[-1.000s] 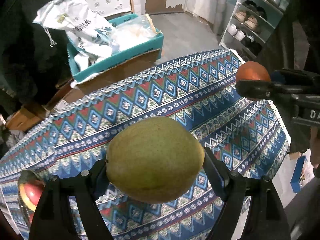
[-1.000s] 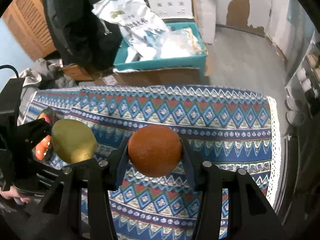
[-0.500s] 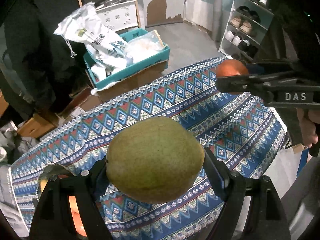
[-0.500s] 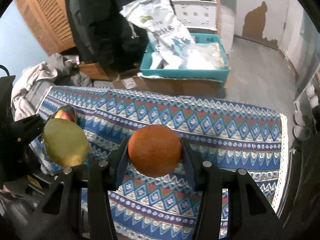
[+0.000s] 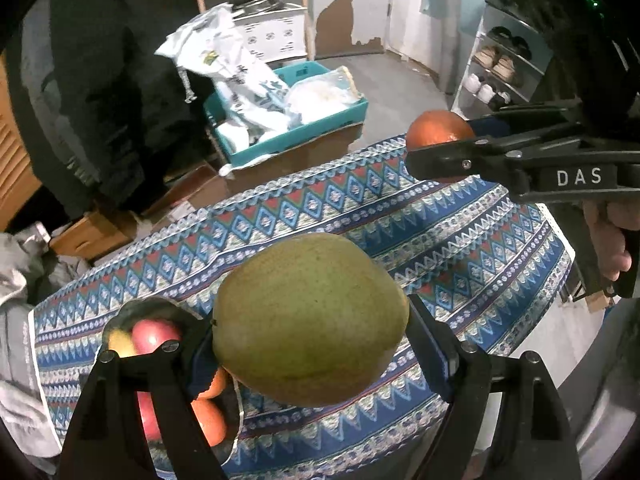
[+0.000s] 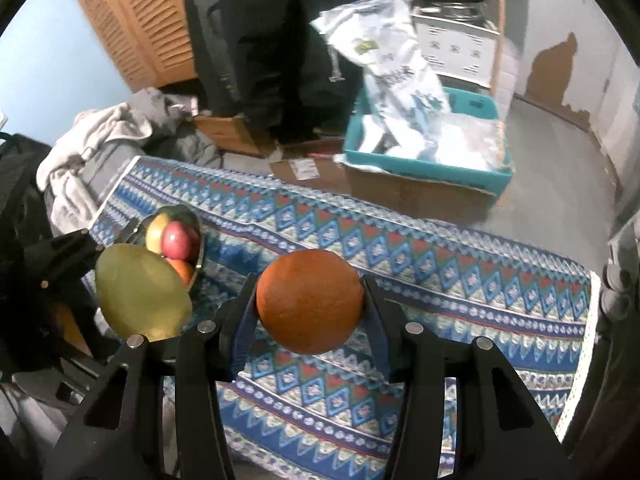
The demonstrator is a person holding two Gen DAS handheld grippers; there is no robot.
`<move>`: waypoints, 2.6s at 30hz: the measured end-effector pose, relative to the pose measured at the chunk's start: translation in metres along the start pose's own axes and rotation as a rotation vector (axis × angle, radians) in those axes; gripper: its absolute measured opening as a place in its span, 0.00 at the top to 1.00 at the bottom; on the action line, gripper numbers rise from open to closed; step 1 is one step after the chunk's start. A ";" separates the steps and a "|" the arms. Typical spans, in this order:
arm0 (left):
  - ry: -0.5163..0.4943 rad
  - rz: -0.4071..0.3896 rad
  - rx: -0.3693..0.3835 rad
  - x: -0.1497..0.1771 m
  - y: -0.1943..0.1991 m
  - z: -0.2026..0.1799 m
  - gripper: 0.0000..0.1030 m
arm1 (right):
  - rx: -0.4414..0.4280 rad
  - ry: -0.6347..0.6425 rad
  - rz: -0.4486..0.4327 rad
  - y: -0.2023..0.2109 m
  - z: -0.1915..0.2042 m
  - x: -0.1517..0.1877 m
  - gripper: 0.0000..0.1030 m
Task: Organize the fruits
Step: 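Carry the mango with the left tool while the right tool carries the small orange to the bowl, then lower and open the left tool in the bowl while the right tool releases the orange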
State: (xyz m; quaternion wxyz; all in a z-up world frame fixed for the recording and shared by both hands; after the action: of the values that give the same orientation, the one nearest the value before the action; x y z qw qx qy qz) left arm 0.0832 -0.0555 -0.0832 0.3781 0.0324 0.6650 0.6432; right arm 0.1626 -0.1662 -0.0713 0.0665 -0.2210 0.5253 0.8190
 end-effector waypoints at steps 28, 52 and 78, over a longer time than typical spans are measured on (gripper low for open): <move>0.252 0.072 -0.084 0.122 0.015 0.126 0.18 | -0.134 0.135 0.175 -0.087 0.135 0.008 0.53; 0.453 0.139 -0.035 0.182 -0.039 0.184 0.18 | -0.078 0.148 0.309 -0.185 0.178 0.019 0.53; 0.453 0.135 -0.082 0.176 -0.037 0.188 0.19 | -0.083 0.108 0.321 -0.198 0.173 0.019 0.48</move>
State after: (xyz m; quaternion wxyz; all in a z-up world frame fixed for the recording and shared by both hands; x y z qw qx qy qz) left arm 0.0766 0.1882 -0.1754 0.1764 -0.0834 0.7026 0.6843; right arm 0.1623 0.0722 -0.1831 -0.1027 -0.1806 0.5223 0.8271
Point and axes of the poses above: each gripper's, at about its wrist camera, not at the fingertips, and y roughly against the way its jaws point, z to its left, x to its underside, the point moved 3 cm from there along -y, roughly the way its jaws point, and after that the axes turned 14 degrees about -y, right-handed, at the moved point
